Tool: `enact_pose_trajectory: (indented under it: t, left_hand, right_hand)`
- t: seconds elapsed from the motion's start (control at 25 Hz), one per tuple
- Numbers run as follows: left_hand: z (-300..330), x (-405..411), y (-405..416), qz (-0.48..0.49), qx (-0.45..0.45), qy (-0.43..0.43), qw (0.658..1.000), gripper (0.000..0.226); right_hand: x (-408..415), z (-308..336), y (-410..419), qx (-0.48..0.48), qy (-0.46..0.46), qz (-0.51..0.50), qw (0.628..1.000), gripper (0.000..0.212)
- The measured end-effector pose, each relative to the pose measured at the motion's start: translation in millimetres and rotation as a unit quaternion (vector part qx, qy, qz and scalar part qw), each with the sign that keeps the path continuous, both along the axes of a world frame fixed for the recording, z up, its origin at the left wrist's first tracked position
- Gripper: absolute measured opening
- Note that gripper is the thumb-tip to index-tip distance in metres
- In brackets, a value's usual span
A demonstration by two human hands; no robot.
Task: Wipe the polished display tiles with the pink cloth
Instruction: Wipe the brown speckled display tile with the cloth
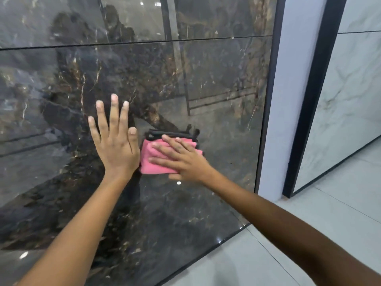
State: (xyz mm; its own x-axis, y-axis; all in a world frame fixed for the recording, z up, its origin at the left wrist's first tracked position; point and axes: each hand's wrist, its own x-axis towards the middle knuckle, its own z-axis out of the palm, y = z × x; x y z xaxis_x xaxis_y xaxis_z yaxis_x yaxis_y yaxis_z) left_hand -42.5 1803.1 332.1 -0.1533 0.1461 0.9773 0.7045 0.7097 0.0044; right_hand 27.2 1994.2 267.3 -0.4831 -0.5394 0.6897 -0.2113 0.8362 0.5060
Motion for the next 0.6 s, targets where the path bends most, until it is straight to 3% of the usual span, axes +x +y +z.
enact_pose_trajectory:
  t: [0.04,0.08,0.12,0.2,0.28,0.36,0.4,0.44,0.48,0.52,0.56,0.6]
  left_hand:
    - [-11,1,-3,0.029,-0.030,0.008,0.999,0.055]
    - [-19,-1,-6,0.052,-0.057,0.016,0.997,0.054]
    - [-24,-4,-8,0.063,-0.073,0.015,0.995,0.053]
    - [-29,-6,-6,0.074,-0.075,0.013,0.994,0.054]
    - [-31,-6,-2,0.094,-0.071,0.017,0.993,0.054]
    - [-34,-8,-1,0.107,-0.068,0.013,0.992,0.054]
    - [-35,-9,-1,0.108,-0.067,0.012,0.992,0.054]
    - [-35,-10,-1,0.108,-0.067,0.012,0.992,0.054]
    - [-35,-11,-1,0.108,-0.068,0.012,0.992,0.054]
    - [-33,-11,-2,0.106,-0.069,0.016,0.992,0.054]
    - [-33,-11,-2,0.103,-0.072,0.022,0.992,0.054]
    - [-33,-11,-4,0.102,-0.077,0.031,0.991,0.054]
  right_hand:
    - [2,4,28,-0.022,0.018,-0.001,1.000,0.068]
    - [4,8,58,-0.115,0.049,-0.024,0.992,0.076]
    - [10,12,87,-0.266,0.079,-0.064,0.959,0.080]
    - [28,22,141,-0.575,0.099,-0.130,0.801,0.080]
    - [37,29,168,-0.738,0.120,-0.114,0.654,0.078]
    - [27,31,139,-0.774,0.143,-0.131,0.602,0.072]
    - [18,26,105,-0.767,0.143,-0.133,0.612,0.073]
    - [12,15,63,-0.724,0.126,-0.119,0.667,0.077]
    - [5,-3,21,-0.632,0.090,-0.088,0.765,0.084]
    - [4,-24,-19,-0.464,0.029,-0.050,0.884,0.087]
    - [6,-45,-43,-0.264,-0.029,-0.023,0.964,0.085]
    - [6,-57,-41,-0.097,-0.059,0.000,0.994,0.078]
